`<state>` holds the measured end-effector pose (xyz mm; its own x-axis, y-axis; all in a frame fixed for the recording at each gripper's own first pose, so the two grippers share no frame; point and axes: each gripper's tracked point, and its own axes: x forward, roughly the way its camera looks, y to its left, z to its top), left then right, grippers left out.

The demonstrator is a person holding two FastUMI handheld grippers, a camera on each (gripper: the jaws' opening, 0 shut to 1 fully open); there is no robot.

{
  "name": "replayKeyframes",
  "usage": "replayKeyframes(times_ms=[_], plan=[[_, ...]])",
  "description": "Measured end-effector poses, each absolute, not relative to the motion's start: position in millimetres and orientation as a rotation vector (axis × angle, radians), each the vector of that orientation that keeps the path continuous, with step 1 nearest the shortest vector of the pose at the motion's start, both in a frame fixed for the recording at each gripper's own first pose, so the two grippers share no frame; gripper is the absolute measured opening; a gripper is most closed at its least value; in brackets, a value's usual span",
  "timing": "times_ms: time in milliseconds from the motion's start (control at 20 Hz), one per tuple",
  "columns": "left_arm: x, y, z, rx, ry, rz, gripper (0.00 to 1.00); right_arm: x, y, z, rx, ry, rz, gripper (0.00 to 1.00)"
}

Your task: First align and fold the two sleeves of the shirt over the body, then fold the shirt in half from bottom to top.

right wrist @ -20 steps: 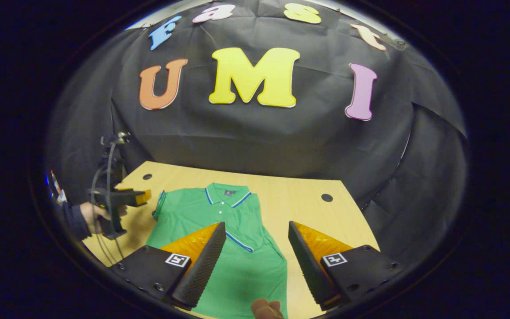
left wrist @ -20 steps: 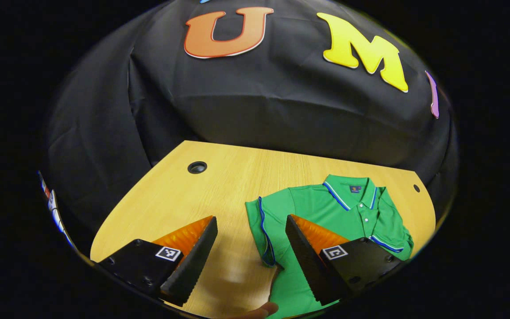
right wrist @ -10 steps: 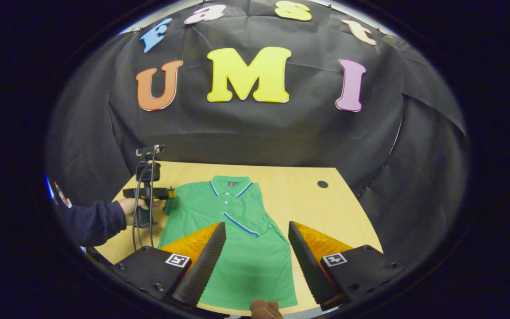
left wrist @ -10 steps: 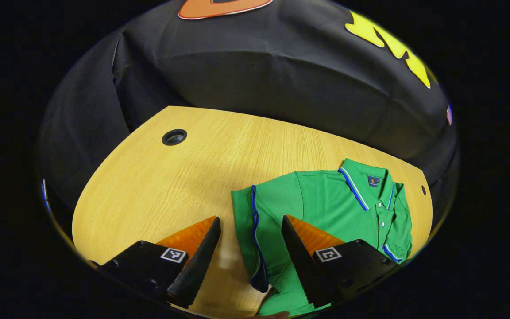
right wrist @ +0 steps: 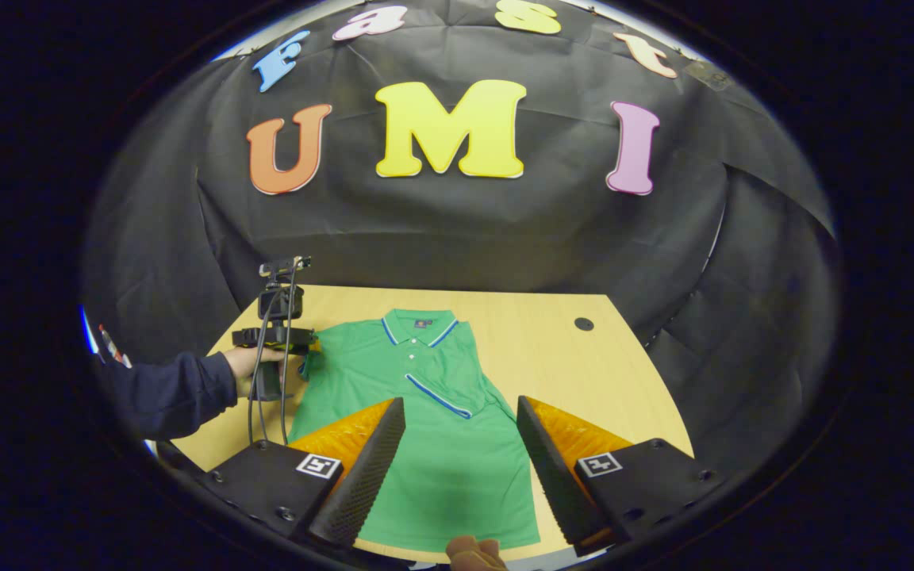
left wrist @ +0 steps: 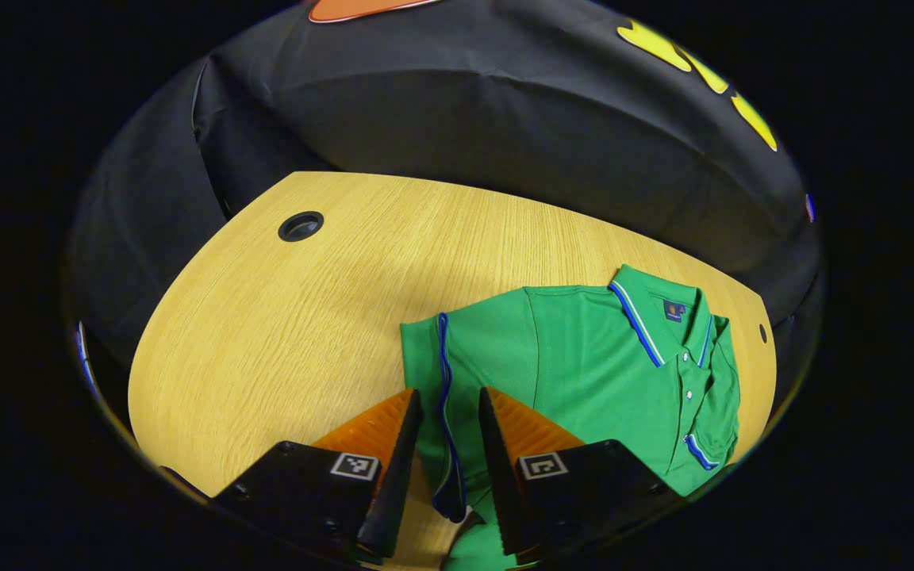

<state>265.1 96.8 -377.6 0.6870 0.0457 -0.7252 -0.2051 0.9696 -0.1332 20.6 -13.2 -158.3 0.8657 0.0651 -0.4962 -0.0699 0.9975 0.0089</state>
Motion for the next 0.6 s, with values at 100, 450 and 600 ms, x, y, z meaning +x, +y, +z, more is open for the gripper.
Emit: replayKeyframes(times_ms=[100, 450, 600], plan=[[264.8, 102.4, -381.3, -0.19, 0.814, 0.156, 0.35, 19.7, -17.0, -158.4, -0.005, 0.515, 0.062, 0.92], [264.7, 107.1, -381.7, -0.139, 0.832, 0.147, 0.13, 16.7, -30.8, -163.8, 0.018, 0.511, 0.04, 0.91], [265.6, 105.4, -379.8, -0.135, 0.831, 0.131, 0.05, 16.0, -35.9, -161.3, 0.027, 0.503, 0.036, 0.92]])
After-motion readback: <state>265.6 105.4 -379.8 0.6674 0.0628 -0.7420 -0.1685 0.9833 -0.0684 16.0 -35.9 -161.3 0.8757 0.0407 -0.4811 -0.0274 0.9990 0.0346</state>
